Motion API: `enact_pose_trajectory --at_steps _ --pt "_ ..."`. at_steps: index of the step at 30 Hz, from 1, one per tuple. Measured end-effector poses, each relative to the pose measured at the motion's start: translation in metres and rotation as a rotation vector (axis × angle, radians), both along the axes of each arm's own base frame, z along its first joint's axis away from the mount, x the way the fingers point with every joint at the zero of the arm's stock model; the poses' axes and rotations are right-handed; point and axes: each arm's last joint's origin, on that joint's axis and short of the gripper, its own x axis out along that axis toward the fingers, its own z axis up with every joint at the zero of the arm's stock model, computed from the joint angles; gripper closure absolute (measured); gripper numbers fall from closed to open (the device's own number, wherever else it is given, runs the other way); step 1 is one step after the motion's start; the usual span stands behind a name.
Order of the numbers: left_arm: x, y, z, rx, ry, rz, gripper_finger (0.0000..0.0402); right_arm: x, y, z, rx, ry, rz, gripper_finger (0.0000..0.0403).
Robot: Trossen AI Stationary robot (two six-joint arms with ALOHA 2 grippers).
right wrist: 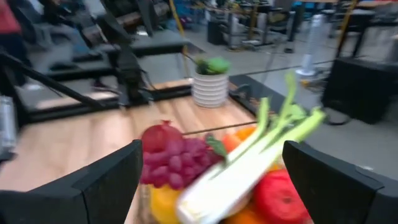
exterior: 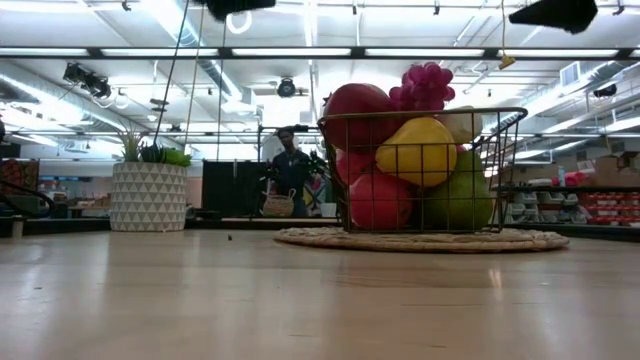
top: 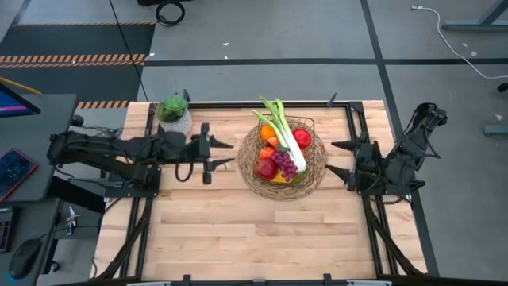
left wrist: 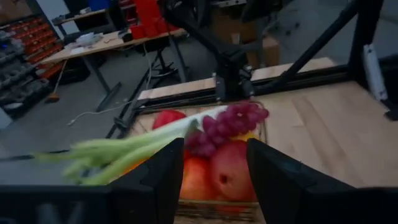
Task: Build produce basket
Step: Return to Home Position
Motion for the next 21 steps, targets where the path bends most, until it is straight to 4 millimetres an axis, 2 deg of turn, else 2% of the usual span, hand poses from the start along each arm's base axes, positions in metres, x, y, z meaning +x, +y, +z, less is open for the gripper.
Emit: enact_pose_trajectory --at_steps 5,11,15,21 --pt "-0.011 -0.006 -0.052 -0.046 -0.046 -0.023 0.0221 0.001 0.002 -0.026 0.052 -0.077 0.056 0.0014" --pt "-0.024 -0.007 -0.108 -0.089 0.010 -0.016 0.0222 0.000 0.001 -0.052 0.093 -0.128 0.063 0.0014" --pt "-0.038 -0.005 -0.122 -0.095 -0.047 -0.018 0.0229 -0.003 -0.002 -0.066 0.096 -0.121 0.078 0.0014" --pt "-0.066 -0.001 -0.126 -0.055 -0.144 -0.017 0.0242 -0.018 -0.018 -0.058 0.125 -0.198 0.057 0.0014"
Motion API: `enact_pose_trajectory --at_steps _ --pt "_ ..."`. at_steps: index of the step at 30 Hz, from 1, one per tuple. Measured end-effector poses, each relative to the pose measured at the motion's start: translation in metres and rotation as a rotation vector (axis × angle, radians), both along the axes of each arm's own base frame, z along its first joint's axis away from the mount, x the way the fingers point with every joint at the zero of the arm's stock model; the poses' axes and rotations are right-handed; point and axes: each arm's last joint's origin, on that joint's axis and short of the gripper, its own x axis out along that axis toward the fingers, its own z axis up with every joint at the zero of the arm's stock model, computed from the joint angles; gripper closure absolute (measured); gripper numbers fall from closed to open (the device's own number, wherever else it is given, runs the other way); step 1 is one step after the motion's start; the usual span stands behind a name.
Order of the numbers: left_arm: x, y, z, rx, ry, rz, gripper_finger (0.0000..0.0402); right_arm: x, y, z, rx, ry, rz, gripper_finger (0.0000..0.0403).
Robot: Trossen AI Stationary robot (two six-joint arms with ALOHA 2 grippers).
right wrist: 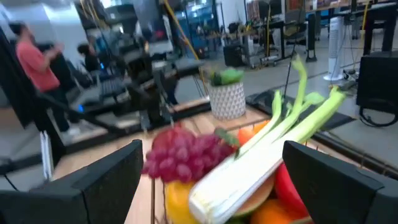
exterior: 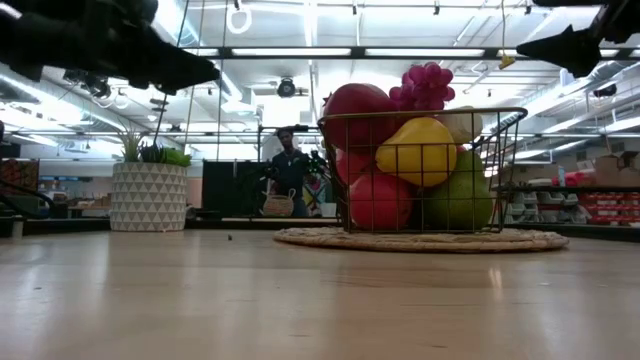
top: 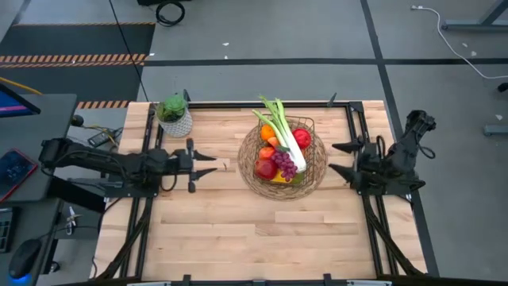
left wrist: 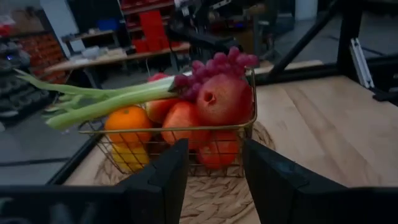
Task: Build produce basket
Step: Return to Home Position
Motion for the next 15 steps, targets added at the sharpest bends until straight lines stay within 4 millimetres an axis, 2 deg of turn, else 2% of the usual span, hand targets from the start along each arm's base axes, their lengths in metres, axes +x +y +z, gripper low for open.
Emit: enact_pose_trajectory --at_steps 4,9,15 --pt "-0.015 0.001 -0.008 0.024 -0.042 -0.001 0.0250 -0.009 -0.009 0.002 0.028 -0.053 0.002 0.0014" --pt "-0.033 0.003 -0.016 0.027 -0.196 0.002 0.0264 -0.009 -0.010 -0.015 0.008 -0.123 -0.019 0.0014" --pt "-0.046 0.004 -0.018 0.021 -0.299 0.006 0.0280 -0.009 -0.013 -0.029 -0.087 -0.411 0.045 0.0013"
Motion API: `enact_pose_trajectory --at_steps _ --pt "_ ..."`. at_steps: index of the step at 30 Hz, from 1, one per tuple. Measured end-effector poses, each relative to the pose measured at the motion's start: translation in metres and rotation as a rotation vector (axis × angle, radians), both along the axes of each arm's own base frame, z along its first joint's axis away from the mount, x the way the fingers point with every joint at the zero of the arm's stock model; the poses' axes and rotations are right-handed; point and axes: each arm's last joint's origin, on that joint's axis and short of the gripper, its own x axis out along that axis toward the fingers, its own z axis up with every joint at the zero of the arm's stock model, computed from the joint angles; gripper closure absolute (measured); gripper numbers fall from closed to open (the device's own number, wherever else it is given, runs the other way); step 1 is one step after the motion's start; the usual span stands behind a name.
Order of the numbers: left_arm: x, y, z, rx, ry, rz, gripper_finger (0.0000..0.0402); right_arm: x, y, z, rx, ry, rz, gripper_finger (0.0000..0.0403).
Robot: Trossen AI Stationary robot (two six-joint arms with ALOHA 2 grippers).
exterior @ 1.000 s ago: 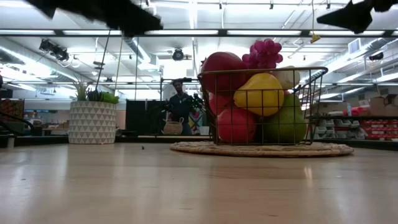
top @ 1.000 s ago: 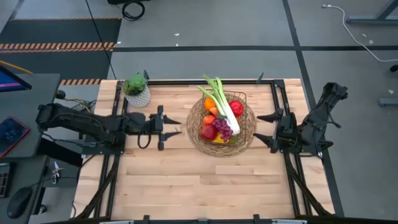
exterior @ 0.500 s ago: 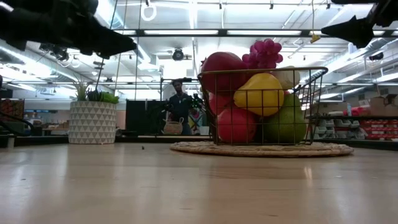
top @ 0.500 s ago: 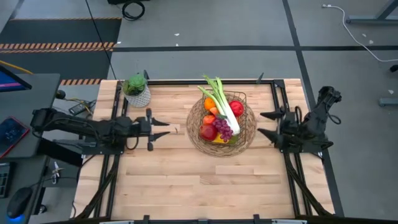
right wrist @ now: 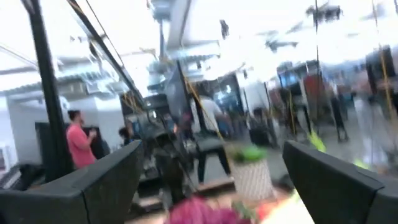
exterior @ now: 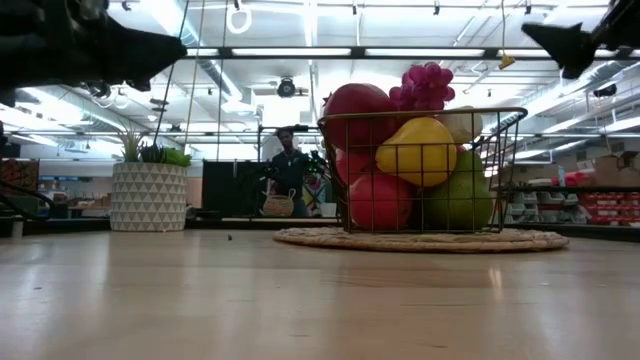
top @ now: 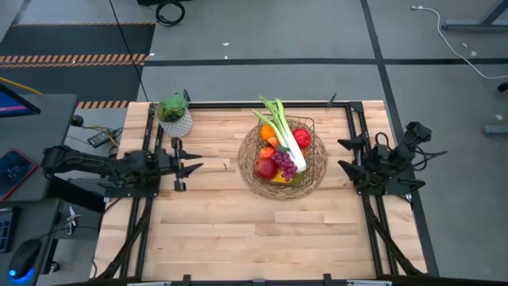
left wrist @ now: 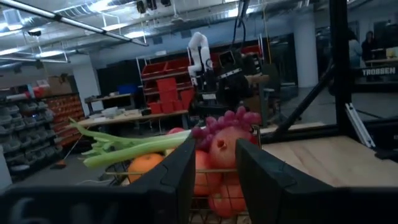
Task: Build produce basket
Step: Return to Home Position
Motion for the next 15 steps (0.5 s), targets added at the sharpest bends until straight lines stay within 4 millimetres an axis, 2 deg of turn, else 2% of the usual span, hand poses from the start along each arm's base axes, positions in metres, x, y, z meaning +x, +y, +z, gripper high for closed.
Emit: enact_pose_trajectory --at_steps 8,15 --pt "-0.0032 0.0002 0.0016 -0.035 -0.019 -0.005 0.0286 0.0037 -0.0052 0.0021 -0.095 -0.080 -0.012 0.0009" --pt "-0.0033 0.0000 0.0002 -0.095 -0.014 -0.025 0.0298 0.0071 -0.0092 0.0009 -0.138 -0.079 -0.037 0.0009"
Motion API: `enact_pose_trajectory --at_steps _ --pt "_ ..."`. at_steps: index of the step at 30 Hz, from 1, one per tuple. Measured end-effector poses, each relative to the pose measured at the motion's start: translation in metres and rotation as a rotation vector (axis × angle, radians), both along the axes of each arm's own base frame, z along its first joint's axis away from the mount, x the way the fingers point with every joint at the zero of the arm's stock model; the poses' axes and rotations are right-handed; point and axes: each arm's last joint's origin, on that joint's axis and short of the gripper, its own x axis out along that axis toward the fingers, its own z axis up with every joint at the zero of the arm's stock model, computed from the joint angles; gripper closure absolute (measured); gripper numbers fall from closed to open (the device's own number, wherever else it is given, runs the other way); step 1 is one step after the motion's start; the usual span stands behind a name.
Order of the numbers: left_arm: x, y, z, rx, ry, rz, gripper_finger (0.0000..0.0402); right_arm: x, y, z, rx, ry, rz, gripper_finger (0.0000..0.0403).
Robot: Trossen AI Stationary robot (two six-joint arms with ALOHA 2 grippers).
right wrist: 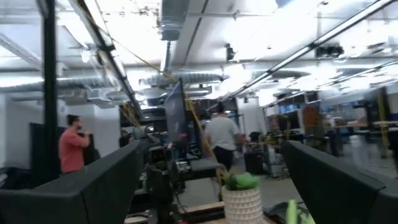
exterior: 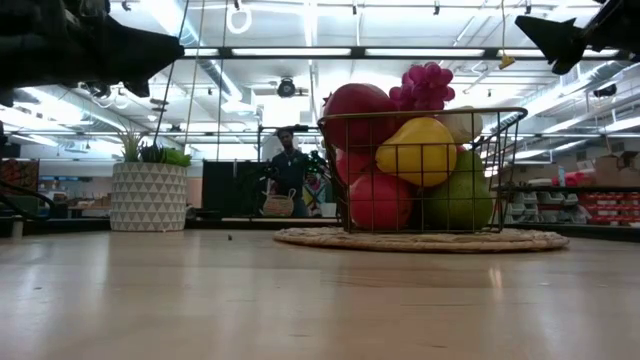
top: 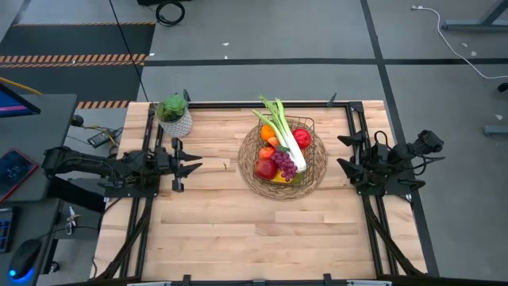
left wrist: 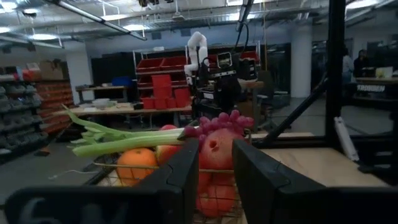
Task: Build produce basket
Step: Return to Home Position
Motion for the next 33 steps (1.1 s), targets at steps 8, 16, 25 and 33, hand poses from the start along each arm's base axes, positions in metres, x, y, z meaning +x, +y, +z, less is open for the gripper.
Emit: enact_pose_trajectory --at_steps 8,16,25,33 --pt "0.000 -0.004 0.000 -0.057 -0.008 -0.151 0.0329 0.004 -0.006 -0.004 0.117 0.000 0.001 0.0009" --pt "-0.005 -0.006 0.002 -0.040 -0.030 -0.222 0.0358 0.010 -0.020 -0.011 0.212 0.025 -0.108 0.0009" --pt "-0.009 -0.005 0.007 0.025 -0.080 -0.205 0.0378 0.016 -0.028 -0.029 0.389 0.135 -0.143 0.0009" --pt "-0.009 -0.005 0.007 -0.220 -0.081 -0.271 0.0364 0.016 -0.028 -0.029 0.380 0.139 -0.147 0.0009"
